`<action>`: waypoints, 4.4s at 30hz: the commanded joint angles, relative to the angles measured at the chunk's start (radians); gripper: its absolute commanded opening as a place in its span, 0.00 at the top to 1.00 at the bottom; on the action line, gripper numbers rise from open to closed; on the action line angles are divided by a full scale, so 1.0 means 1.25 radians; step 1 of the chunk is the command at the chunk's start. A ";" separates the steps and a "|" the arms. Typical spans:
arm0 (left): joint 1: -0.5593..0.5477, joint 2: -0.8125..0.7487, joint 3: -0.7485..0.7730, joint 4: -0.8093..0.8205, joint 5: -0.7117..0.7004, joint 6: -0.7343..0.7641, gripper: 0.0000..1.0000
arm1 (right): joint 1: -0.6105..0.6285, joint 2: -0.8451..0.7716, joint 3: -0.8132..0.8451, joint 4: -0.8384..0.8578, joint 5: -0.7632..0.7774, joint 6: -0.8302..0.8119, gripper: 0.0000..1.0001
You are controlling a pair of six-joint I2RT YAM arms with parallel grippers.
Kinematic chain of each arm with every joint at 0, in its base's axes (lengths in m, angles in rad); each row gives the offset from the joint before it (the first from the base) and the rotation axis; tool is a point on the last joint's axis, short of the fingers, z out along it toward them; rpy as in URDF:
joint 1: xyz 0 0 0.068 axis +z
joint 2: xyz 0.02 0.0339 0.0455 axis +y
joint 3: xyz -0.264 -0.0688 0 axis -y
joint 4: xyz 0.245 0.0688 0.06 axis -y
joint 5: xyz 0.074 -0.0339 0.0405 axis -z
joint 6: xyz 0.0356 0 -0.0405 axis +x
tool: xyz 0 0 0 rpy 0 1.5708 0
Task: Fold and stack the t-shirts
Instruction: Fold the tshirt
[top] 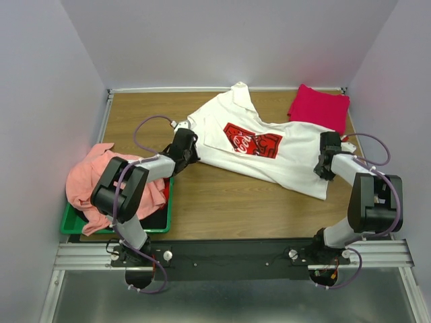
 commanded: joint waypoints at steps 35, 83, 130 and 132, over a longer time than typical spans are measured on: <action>-0.010 -0.183 -0.011 -0.091 0.002 0.079 0.21 | -0.011 -0.219 0.019 0.005 -0.087 -0.077 0.25; -0.032 -0.174 -0.189 0.093 0.056 0.022 0.15 | 0.222 -0.449 -0.260 -0.075 -0.376 0.132 0.23; 0.008 0.026 0.029 -0.036 0.014 0.095 0.61 | 0.237 -0.314 -0.054 0.017 -0.228 -0.034 0.22; 0.008 0.024 0.029 -0.033 0.014 0.097 0.62 | 0.237 -0.314 -0.054 0.018 -0.229 -0.035 0.22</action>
